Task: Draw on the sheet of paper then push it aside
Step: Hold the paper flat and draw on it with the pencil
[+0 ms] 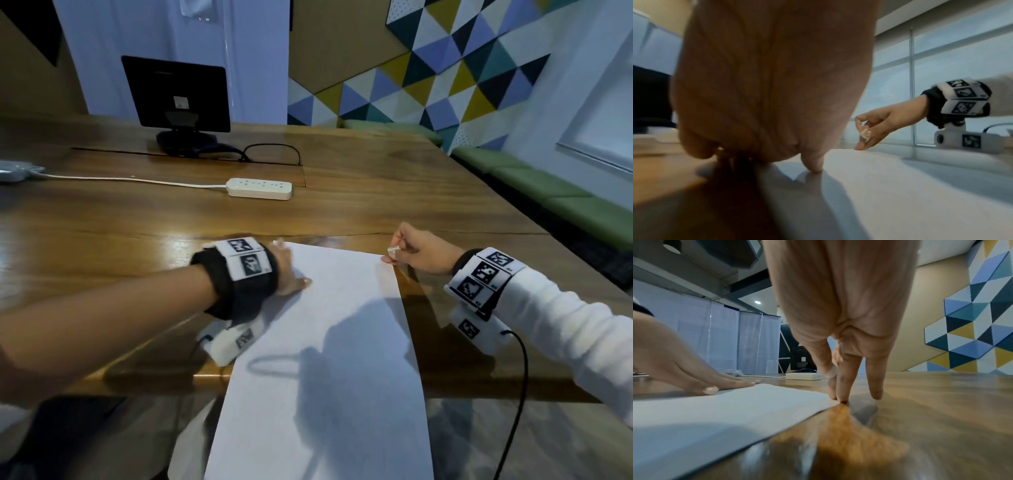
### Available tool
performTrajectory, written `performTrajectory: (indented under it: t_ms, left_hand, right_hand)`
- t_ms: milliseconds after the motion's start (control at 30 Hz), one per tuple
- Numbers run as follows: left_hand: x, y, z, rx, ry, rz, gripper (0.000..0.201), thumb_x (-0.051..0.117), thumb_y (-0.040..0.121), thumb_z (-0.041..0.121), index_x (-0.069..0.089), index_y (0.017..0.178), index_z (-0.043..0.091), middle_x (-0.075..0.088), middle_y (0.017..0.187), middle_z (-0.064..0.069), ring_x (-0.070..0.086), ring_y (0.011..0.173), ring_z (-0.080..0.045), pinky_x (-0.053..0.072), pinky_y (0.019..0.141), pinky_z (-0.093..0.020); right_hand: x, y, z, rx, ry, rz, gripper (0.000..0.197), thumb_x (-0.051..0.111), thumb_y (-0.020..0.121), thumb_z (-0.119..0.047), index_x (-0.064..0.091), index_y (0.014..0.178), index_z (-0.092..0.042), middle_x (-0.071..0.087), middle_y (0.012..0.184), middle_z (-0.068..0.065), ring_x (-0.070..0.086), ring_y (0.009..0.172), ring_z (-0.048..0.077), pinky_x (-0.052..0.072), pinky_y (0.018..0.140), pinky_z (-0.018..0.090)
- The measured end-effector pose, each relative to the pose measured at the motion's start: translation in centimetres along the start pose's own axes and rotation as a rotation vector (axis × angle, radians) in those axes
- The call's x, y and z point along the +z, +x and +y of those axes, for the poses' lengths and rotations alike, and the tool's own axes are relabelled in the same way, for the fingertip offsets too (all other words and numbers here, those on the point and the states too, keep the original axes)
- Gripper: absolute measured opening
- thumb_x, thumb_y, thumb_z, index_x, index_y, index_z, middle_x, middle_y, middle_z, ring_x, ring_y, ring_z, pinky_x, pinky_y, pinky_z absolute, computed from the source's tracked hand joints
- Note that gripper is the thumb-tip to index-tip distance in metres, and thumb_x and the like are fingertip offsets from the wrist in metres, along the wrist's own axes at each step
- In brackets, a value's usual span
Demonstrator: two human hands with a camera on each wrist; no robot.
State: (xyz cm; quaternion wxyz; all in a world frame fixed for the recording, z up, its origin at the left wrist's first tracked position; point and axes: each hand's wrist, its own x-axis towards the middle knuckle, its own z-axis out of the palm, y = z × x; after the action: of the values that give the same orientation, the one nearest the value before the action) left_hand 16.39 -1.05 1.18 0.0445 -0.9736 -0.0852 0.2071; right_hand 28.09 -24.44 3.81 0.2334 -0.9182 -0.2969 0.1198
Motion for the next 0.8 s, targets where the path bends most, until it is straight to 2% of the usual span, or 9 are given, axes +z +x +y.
performTrajectory:
  t_ms: [100, 167, 233, 333, 500, 600, 667, 733, 800]
  left_hand:
    - [-0.4, -1.0, -4.1, -0.023, 0.063, 0.003, 0.077, 0.021, 0.099, 0.052, -0.007, 0.15, 0.002, -0.015, 0.157, -0.014, -0.011, 0.146, -0.028, 0.003, 0.119, -0.042]
    - [-0.9, -1.9, -6.1, 0.06, 0.061, 0.026, 0.082, 0.022, 0.097, 0.055, -0.014, 0.149, 0.003, -0.021, 0.156, -0.012, -0.02, 0.144, -0.027, -0.001, 0.119, -0.042]
    - [-1.4, -2.3, -7.3, 0.131, 0.047, 0.037, 0.091, 0.028, 0.093, 0.062, -0.016, 0.149, 0.006, -0.024, 0.155, -0.01, -0.023, 0.143, -0.025, -0.004, 0.117, -0.042]
    - [-2.1, -2.0, -7.6, 0.208, 0.064, 0.008, 0.098, 0.037, 0.088, 0.067, -0.014, 0.151, 0.012, -0.02, 0.157, -0.003, -0.019, 0.145, -0.023, -0.005, 0.117, -0.042]
    - [-2.1, -0.3, -7.1, 0.24, 0.136, -0.073, 0.106, 0.041, 0.079, 0.077, -0.016, 0.15, 0.024, -0.025, 0.156, 0.006, -0.024, 0.143, -0.022, -0.01, 0.115, -0.047]
    - [-1.7, 0.5, -7.2, 0.241, 0.161, -0.094, 0.109, 0.039, 0.077, 0.079, -0.023, 0.148, 0.024, -0.026, 0.155, 0.006, -0.027, 0.142, -0.021, -0.013, 0.115, -0.046]
    - [-1.6, 0.7, -7.3, 0.246, 0.157, -0.099, 0.11, 0.039, 0.077, 0.079, -0.024, 0.148, 0.023, -0.027, 0.155, 0.005, -0.028, 0.142, -0.022, -0.014, 0.114, -0.045]
    - [-1.5, 0.8, -7.3, 0.238, 0.159, -0.103, 0.11, 0.039, 0.076, 0.08, -0.022, 0.148, 0.023, -0.025, 0.156, 0.003, -0.027, 0.142, -0.022, -0.014, 0.116, -0.045]
    - [-1.5, 0.9, -7.3, 0.232, 0.159, -0.104, 0.11, 0.039, 0.077, 0.08, -0.02, 0.149, 0.022, -0.024, 0.156, 0.002, -0.027, 0.142, -0.023, -0.012, 0.117, -0.046]
  right_hand:
    - [-0.5, 0.6, -0.8, -0.024, -0.033, -0.011, 0.007, 0.053, 0.094, -0.013, 0.047, 0.097, -0.012, 0.068, 0.099, 0.005, 0.063, 0.087, 0.004, 0.053, 0.081, 0.027]
    - [-0.4, 1.2, -2.5, -0.086, -0.053, 0.051, 0.004, 0.052, 0.094, -0.011, 0.049, 0.095, -0.01, 0.067, 0.098, 0.009, 0.064, 0.085, 0.014, 0.051, 0.076, 0.024]
    - [0.3, 1.8, -5.1, -0.167, 0.004, 0.054, 0.003, 0.055, 0.093, -0.01, 0.052, 0.091, -0.008, 0.066, 0.09, 0.01, 0.064, 0.072, 0.011, 0.051, 0.068, 0.021]
    - [2.5, 3.5, -9.3, -0.243, 0.066, -0.006, 0.005, 0.065, 0.086, -0.007, 0.061, 0.084, -0.005, 0.066, 0.074, 0.003, 0.061, 0.052, -0.004, 0.049, 0.056, 0.013]
    - [6.4, 7.0, -12.7, -0.204, 0.007, -0.118, 0.01, 0.067, 0.079, 0.001, 0.068, 0.088, -0.001, 0.069, 0.081, 0.007, 0.065, 0.058, 0.002, 0.048, 0.056, 0.01]
    - [7.4, 7.8, -13.6, -0.208, -0.072, -0.105, 0.014, 0.074, 0.075, -0.005, 0.07, 0.088, -0.001, 0.067, 0.077, 0.005, 0.061, 0.062, 0.008, 0.049, 0.065, 0.018]
    - [7.7, 7.6, -13.9, -0.228, -0.091, -0.117, 0.011, 0.073, 0.074, -0.001, 0.069, 0.084, -0.001, 0.065, 0.073, 0.007, 0.058, 0.06, 0.01, 0.048, 0.063, 0.021]
    - [7.9, 7.0, -14.2, -0.254, -0.039, -0.221, 0.008, 0.07, 0.074, 0.005, 0.067, 0.079, 0.001, 0.066, 0.07, 0.013, 0.062, 0.057, 0.015, 0.054, 0.06, 0.025]
    - [8.1, 7.1, -14.4, -0.261, -0.018, -0.25, 0.007, 0.067, 0.076, 0.007, 0.064, 0.08, 0.003, 0.068, 0.073, 0.022, 0.064, 0.059, 0.023, 0.057, 0.065, 0.033]
